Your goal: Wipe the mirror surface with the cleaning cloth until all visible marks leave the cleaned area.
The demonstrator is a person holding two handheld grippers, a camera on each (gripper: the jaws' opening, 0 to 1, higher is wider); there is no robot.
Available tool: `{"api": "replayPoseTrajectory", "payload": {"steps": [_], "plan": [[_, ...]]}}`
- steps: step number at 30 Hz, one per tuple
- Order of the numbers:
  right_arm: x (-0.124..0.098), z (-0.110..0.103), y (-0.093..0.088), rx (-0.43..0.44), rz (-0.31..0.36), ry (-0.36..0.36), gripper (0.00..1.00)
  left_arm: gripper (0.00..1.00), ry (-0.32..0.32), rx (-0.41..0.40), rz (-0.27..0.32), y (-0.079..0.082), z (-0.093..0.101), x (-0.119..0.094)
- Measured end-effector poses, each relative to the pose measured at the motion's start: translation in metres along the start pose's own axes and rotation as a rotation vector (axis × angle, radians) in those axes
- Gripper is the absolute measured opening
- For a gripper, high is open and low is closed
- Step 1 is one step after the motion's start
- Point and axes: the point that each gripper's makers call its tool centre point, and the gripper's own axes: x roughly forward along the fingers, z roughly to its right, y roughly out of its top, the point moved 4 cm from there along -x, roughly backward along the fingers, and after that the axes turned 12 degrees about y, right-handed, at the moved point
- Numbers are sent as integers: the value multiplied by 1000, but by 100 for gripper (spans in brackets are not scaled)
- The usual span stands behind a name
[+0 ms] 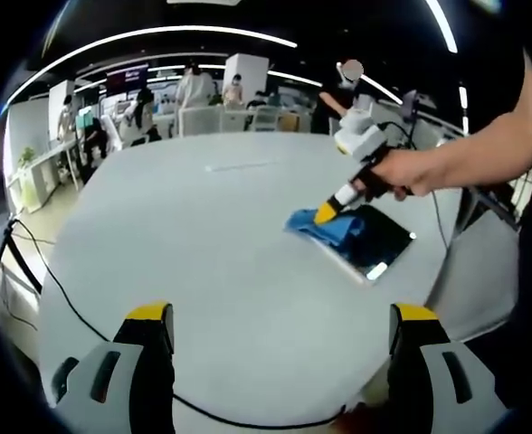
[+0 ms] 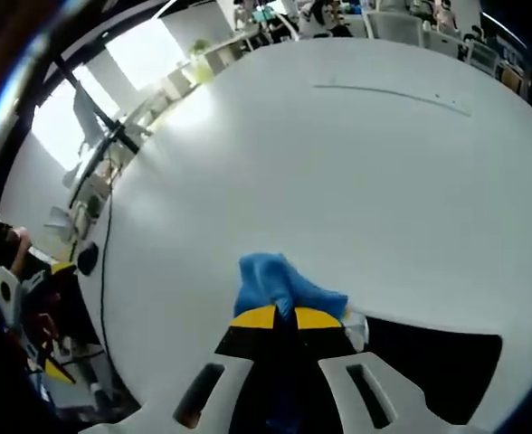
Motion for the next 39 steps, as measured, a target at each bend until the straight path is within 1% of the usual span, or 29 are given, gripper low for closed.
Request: {"api": "replayPoseTrajectory", "payload": {"steps": [8, 15, 27, 34, 39], "plan": [[0, 0, -1, -25, -4, 12, 0, 100, -18, 1, 3, 3, 7, 3], [-2, 0, -3, -60, -1, 9, 0, 100, -3, 4, 2, 4, 6, -1], [-10, 11, -5, -59, 7, 2, 0, 100, -4, -4, 0, 3, 15, -4], [-13, 17, -5, -52, 8, -2, 0, 100, -3, -22, 9, 7, 18, -5], [-19, 25, -8, -42, 7, -9, 0, 100, -3, -17, 11, 7, 20, -5]]}}
